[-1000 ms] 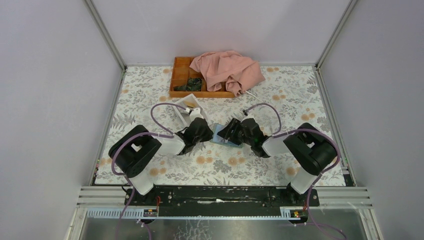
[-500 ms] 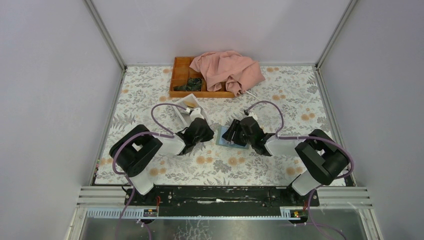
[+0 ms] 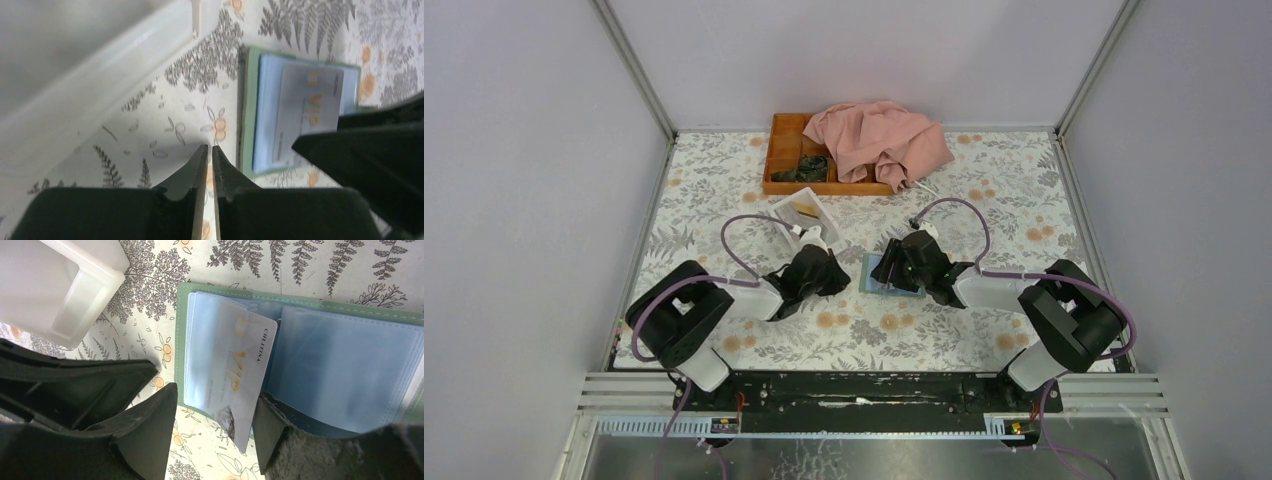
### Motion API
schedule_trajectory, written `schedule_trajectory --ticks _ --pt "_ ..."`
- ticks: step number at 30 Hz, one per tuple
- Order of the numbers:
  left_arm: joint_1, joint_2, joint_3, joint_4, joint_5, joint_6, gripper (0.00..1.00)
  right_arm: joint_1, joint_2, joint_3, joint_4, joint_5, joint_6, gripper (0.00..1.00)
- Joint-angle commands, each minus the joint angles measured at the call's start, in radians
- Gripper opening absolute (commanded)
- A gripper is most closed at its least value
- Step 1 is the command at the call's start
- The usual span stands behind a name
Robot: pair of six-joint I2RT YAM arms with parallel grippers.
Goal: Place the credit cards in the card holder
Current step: Insert the credit card into the card holder.
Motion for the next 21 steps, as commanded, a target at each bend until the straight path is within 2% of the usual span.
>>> schedule_trajectory --ticks 1,4,6,9,21 --pt "-0.009 -0.041 -0.070 -0.104 0.105 0.054 0.17 0.008 0.002 0.000 -0.098 0.039 -0.035 0.61" --pt "-0.009 -0.072 -0.068 -0.089 0.133 0.063 0.20 0.008 0.005 -0.010 -0.087 0.036 -0.037 0.60" --pt "-0.009 -0.084 -0.059 -0.087 0.147 0.070 0.28 0.008 0.005 -0.016 -0.082 0.035 -0.039 0.59" --pt "-0.009 -0.090 -0.033 -0.094 0.156 0.088 0.35 0.009 0.004 -0.023 -0.072 0.030 -0.040 0.59" --pt "-0.010 -0.024 0.102 -0.128 0.169 0.101 0.39 0.017 0.005 -0.045 -0.044 0.025 -0.043 0.56"
